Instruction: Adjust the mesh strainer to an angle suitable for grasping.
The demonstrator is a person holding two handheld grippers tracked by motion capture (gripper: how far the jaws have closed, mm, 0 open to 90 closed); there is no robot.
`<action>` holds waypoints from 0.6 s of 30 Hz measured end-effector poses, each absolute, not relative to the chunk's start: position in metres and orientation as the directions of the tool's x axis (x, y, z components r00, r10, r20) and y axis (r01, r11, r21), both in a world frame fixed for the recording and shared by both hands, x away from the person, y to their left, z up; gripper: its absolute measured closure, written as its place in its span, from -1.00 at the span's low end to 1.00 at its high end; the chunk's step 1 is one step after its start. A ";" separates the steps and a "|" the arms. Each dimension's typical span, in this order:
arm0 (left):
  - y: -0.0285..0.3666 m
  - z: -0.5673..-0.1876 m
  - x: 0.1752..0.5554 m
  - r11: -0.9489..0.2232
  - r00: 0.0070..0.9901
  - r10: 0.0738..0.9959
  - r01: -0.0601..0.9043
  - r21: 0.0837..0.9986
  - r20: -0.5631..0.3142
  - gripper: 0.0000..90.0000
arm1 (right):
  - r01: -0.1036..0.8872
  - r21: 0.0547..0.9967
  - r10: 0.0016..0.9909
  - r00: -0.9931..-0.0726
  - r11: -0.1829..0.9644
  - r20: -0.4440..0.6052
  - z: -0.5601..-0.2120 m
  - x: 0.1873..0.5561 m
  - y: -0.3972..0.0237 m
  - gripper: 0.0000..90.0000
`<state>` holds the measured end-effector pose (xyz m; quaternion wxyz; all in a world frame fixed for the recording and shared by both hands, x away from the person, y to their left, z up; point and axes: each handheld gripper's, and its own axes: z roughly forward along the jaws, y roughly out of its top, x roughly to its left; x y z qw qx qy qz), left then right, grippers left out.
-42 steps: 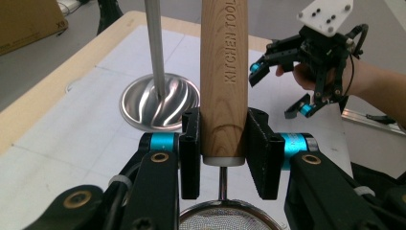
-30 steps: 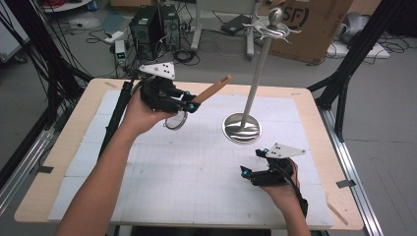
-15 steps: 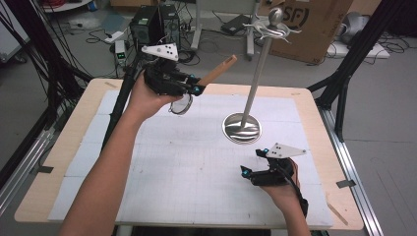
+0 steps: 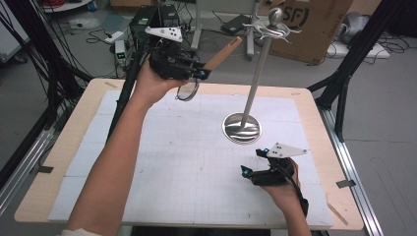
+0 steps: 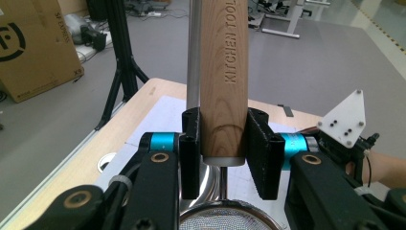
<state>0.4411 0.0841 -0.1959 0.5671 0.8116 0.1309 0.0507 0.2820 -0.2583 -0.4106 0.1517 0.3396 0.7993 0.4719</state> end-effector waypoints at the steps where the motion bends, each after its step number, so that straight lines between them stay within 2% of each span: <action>1: 0.083 -0.195 0.442 -0.322 0.960 0.272 0.155 0.934 -0.066 0.54 | 0.398 0.859 0.686 -0.724 0.322 0.079 -0.411 0.282 -0.258 -0.68; 18: 0.078 -0.181 0.459 -0.268 0.957 0.280 0.158 0.950 -0.080 0.54 | 0.403 0.859 0.687 -0.722 0.315 0.087 -0.411 0.282 -0.261 -0.68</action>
